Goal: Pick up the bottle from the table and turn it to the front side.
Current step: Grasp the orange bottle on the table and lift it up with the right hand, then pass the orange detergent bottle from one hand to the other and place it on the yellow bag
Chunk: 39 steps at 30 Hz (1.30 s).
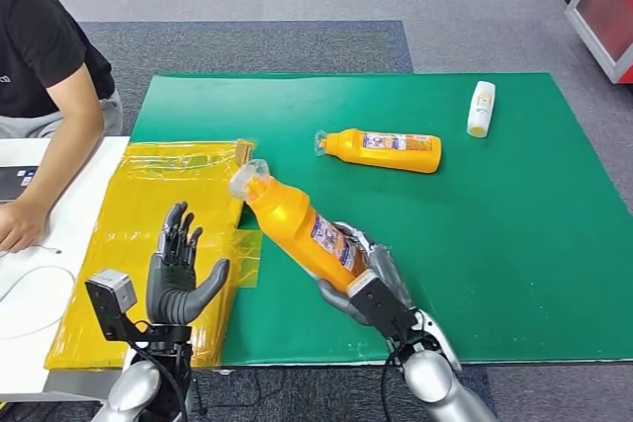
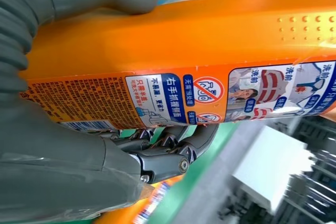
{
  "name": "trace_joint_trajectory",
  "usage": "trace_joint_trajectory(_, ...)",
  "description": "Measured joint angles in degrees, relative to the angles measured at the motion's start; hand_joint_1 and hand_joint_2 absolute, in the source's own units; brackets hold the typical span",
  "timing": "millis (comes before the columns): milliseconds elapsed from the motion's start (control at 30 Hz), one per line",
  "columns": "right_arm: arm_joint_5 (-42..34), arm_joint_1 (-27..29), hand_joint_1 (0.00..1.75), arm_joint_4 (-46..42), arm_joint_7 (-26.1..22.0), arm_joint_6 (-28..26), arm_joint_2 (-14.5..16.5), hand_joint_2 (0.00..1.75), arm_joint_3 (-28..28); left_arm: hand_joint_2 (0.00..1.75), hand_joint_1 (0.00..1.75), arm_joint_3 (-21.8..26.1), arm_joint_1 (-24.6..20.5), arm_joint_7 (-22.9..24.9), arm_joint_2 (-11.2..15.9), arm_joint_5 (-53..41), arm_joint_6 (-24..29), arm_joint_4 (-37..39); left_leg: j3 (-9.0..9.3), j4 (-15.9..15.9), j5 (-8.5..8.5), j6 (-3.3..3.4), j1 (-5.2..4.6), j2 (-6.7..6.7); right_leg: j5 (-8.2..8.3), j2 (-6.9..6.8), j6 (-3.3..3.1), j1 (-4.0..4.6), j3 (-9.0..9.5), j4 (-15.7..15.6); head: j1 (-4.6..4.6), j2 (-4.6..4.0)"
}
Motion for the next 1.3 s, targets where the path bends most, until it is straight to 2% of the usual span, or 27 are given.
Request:
trace_joint_trajectory(167,-0.52,-1.74,1.75,-1.30,-0.51,-0.40,0.31,1.75,1.38,1.75,0.00,-1.39,-2.01,1.62,0.19,3.67,-3.04,-0.02,0.00,0.00,0.02,-0.02,0.00,0.00,0.01,0.00,0.00,0.00,0.00,0.00,0.01,0.00)
trace_joint_trajectory(533,0.03,-4.11,1.75,-1.10,-0.59,-0.46,0.31,1.75,4.43,1.75,0.00,-4.95,-5.74,0.67,0.62,1.04,-5.06,-0.66,-0.01,0.00,0.01,-0.02,0.00,0.00,0.00,0.00,0.00,0.00,-0.02,0.00,0.01,0.00)
trace_joint_trajectory(933,3.72,-5.79,1.75,2.51,-0.80,-0.64,0.33,1.75,7.39,1.75,0.00,-6.58,-8.36,2.75,0.50,2.51,-8.21,-1.20,-0.03,0.00,0.01,-0.02,0.00,0.00,0.01,0.00,0.00,0.00,-0.03,0.00,0.00,0.00)
trace_joint_trajectory(1100,9.84,-7.13,1.75,3.14,-1.20,-3.08,0.32,1.75,8.84,1.75,0.00,-6.58,-9.16,4.21,0.28,5.15,-9.58,-1.20,-0.04,0.00,0.02,-0.02,0.00,0.00,0.01,0.00,0.00,0.00,-0.07,0.00,0.00,0.00)
trace_joint_trajectory(1300,10.19,-7.80,1.75,3.17,-1.18,-3.02,0.33,1.75,9.73,1.75,0.00,-6.53,-10.09,5.61,-0.18,7.42,-10.27,-1.20,-0.06,0.00,0.01,-0.02,0.00,0.00,0.01,0.01,0.00,0.00,-0.08,0.01,0.00,0.00)
